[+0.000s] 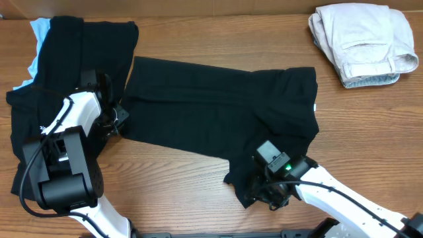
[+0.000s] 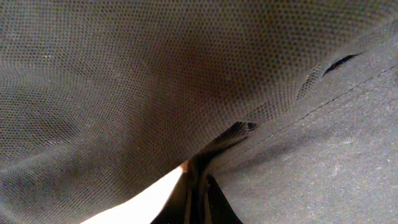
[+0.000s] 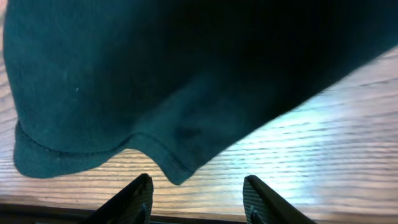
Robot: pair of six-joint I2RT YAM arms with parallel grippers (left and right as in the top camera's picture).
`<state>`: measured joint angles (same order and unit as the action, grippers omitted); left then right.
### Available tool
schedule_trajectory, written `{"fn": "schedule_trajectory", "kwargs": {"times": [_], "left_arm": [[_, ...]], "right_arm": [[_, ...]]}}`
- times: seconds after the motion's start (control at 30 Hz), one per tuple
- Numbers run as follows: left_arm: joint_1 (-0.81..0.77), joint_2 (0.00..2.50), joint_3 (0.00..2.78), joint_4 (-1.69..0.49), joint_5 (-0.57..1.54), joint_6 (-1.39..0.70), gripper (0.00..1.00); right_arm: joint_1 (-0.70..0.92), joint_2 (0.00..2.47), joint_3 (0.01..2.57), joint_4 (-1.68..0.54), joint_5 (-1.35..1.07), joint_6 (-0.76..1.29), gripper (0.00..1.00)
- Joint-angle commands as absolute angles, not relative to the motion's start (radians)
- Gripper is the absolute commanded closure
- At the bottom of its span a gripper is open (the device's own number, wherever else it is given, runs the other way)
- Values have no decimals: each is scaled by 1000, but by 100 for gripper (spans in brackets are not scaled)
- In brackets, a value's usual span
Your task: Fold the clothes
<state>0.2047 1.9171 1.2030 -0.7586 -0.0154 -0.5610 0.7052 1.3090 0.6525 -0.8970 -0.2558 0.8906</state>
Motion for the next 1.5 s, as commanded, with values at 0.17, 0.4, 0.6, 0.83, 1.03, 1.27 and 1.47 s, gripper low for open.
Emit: {"fn": "schedule_trajectory", "kwargs": {"times": [0.17, 0.4, 0.6, 0.83, 1.03, 1.27, 1.47], "left_arm": [[202, 1913, 1197, -766, -27, -583, 96], [202, 1913, 1197, -771, -27, -583, 96], [202, 1913, 1197, -804, -38, -535, 96], [204, 1913, 1206, -830, -31, -443, 96], [204, 1913, 1301, -954, -30, -355, 96], [204, 1913, 1433, -1124, -28, -290, 96], [204, 1913, 1473, -1193, -30, -262, 96]], "right_arm": [[765, 1446, 648, -850, -276, 915, 49], [799, 1570, 648, -818, -302, 911, 50], [799, 1569, 648, -859, -286, 990, 96], [741, 1517, 698, -982, -238, 1029, 96], [660, 1349, 813, -1168, -157, 1006, 96], [507, 1136, 944, -1385, -137, 908, 96], [416, 1030, 1082, -1534, -88, 869, 96]]}}
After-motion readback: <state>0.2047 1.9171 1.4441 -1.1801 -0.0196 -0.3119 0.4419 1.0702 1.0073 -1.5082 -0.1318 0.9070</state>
